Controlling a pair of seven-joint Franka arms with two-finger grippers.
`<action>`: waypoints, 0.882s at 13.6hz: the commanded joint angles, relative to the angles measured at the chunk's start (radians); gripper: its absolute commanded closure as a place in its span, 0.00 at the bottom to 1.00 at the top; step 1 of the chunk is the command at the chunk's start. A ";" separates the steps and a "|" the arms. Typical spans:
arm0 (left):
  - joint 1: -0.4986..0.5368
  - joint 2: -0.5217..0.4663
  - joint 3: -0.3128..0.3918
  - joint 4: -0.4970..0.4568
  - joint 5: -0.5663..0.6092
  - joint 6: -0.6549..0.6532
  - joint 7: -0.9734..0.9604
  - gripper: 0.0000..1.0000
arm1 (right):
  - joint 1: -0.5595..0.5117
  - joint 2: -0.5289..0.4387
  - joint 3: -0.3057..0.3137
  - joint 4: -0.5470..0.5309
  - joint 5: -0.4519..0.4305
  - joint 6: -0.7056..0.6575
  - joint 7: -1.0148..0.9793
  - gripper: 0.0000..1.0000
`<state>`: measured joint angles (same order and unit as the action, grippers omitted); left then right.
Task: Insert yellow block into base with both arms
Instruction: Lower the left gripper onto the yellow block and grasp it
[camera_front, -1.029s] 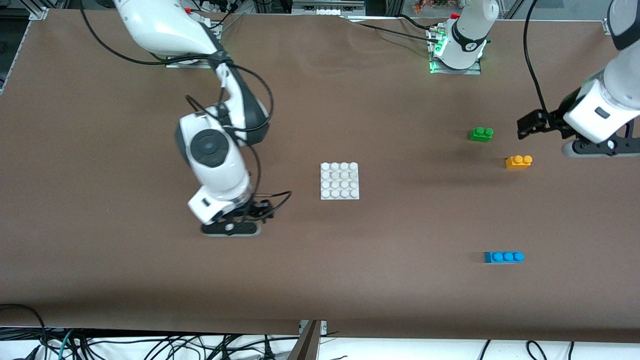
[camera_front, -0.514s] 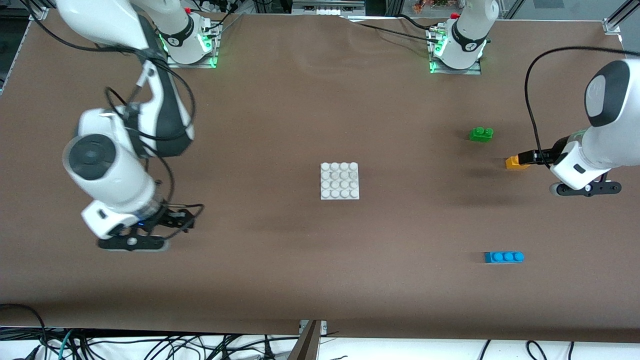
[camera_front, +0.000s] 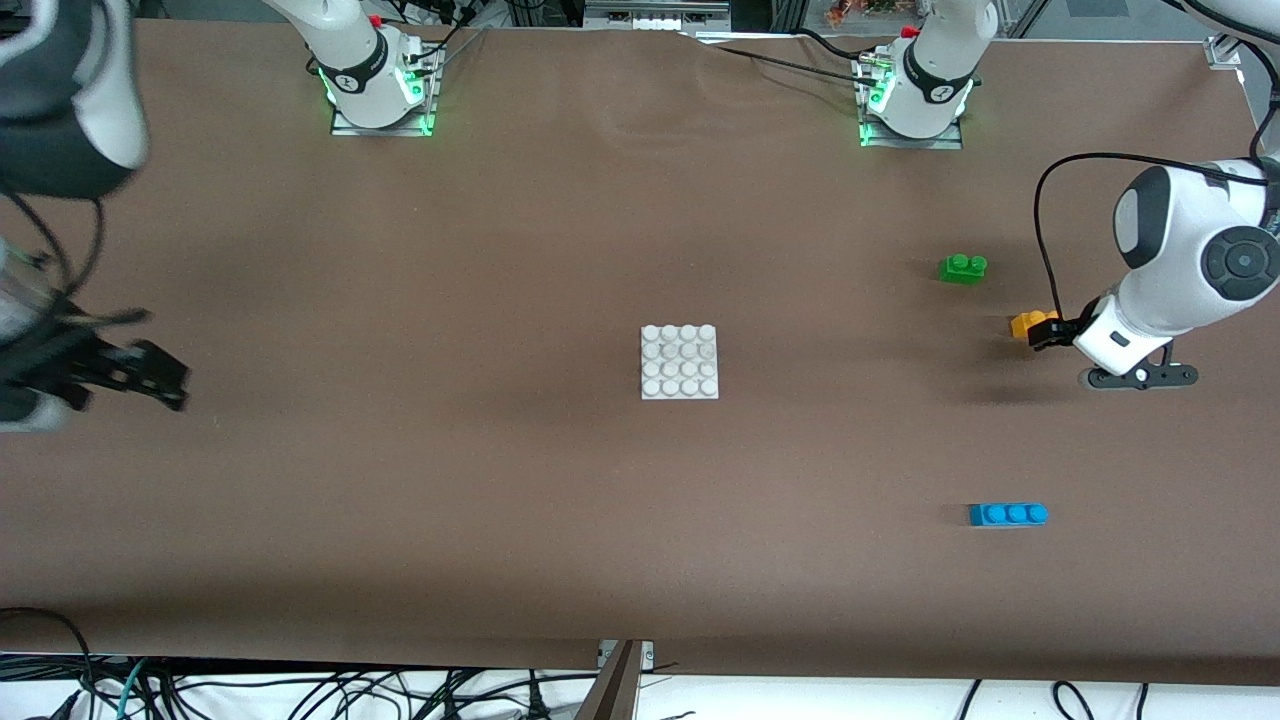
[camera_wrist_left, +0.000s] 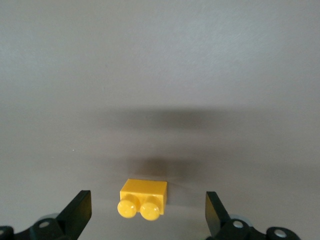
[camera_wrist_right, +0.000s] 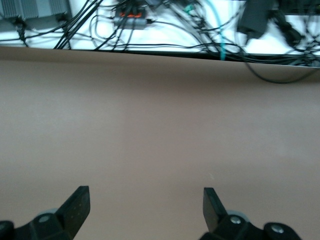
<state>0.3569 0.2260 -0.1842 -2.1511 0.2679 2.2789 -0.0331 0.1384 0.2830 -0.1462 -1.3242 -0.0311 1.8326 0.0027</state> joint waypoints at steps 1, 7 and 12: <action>0.094 -0.048 -0.012 -0.122 0.022 0.126 0.100 0.00 | -0.052 -0.183 0.028 -0.197 0.011 -0.001 -0.010 0.00; 0.151 -0.002 -0.015 -0.248 0.019 0.323 0.110 0.00 | -0.102 -0.219 0.028 -0.234 0.008 -0.085 -0.070 0.00; 0.151 0.021 -0.015 -0.262 0.016 0.346 0.111 0.00 | -0.097 -0.214 0.028 -0.219 -0.001 -0.112 -0.069 0.00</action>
<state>0.4960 0.2359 -0.1922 -2.4047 0.2696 2.5933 0.0685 0.0573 0.0831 -0.1350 -1.5417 -0.0311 1.7362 -0.0517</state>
